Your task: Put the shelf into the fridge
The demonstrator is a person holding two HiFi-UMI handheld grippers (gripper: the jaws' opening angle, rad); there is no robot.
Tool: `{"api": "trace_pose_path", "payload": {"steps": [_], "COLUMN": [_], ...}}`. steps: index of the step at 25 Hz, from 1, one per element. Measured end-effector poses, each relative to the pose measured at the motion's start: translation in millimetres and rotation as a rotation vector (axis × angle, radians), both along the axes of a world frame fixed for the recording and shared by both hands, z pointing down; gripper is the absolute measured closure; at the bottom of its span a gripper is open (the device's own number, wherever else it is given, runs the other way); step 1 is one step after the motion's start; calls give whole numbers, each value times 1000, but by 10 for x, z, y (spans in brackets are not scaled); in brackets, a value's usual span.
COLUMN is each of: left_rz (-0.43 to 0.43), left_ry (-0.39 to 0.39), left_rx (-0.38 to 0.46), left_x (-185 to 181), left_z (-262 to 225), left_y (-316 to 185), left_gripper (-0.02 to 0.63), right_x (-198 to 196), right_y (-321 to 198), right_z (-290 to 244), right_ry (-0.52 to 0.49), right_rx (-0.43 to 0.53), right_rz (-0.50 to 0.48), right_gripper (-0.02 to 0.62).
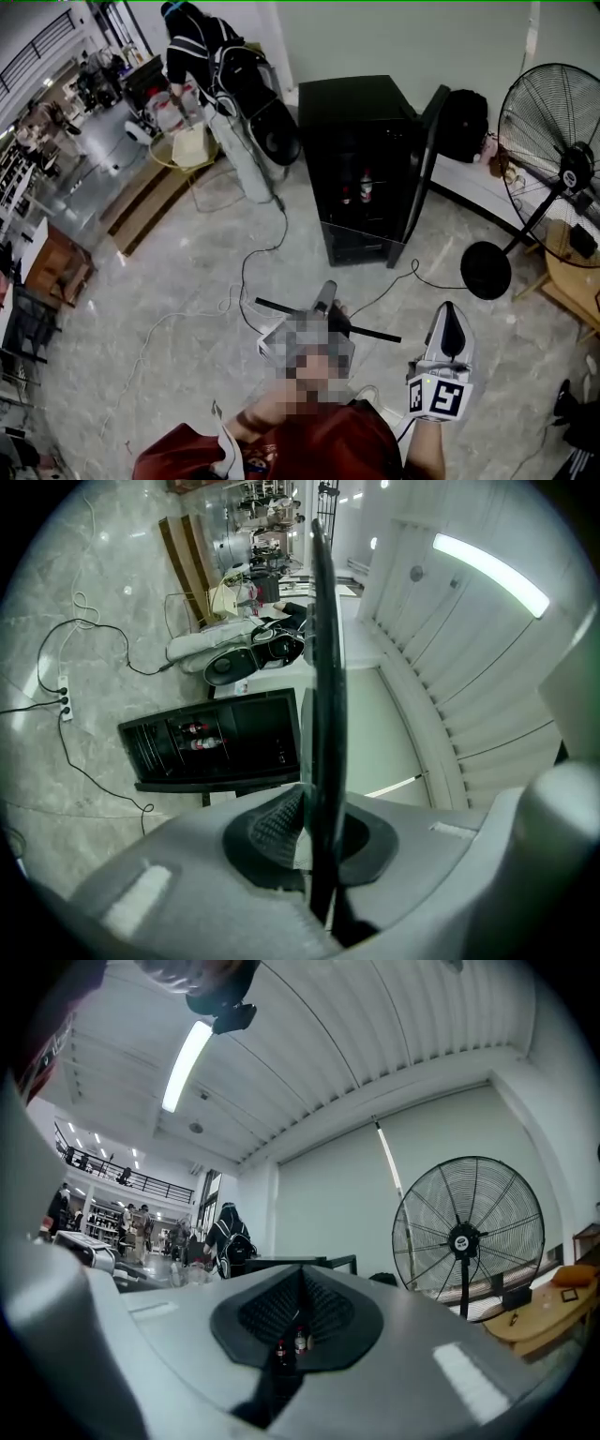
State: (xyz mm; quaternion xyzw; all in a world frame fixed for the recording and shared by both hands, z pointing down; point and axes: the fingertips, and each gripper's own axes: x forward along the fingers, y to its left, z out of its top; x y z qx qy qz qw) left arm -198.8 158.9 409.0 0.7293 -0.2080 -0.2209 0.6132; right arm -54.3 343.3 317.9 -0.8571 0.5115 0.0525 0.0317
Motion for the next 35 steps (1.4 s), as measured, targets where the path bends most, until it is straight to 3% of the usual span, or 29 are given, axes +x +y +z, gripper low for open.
{"api": "trace_pose_path", "payload": {"steps": [8, 18, 29, 35], "left_rz": [29, 18, -5, -6], "left_ry": [33, 39, 23, 90], "left_rx": [8, 5, -34, -38], "left_x": [519, 778, 1038, 1379], "left_z": [-106, -77, 219, 97], "left_y": [389, 587, 196, -215], "left_gripper": [594, 594, 594, 594], "right_x": [401, 675, 922, 1159], "right_y": [397, 589, 219, -268], "right_z": [-11, 83, 205, 136], "right_ry": [5, 8, 30, 74], "right_rx": [4, 5, -31, -55], "right_rz": [2, -22, -38, -70], "right_gripper": [595, 595, 595, 595]}}
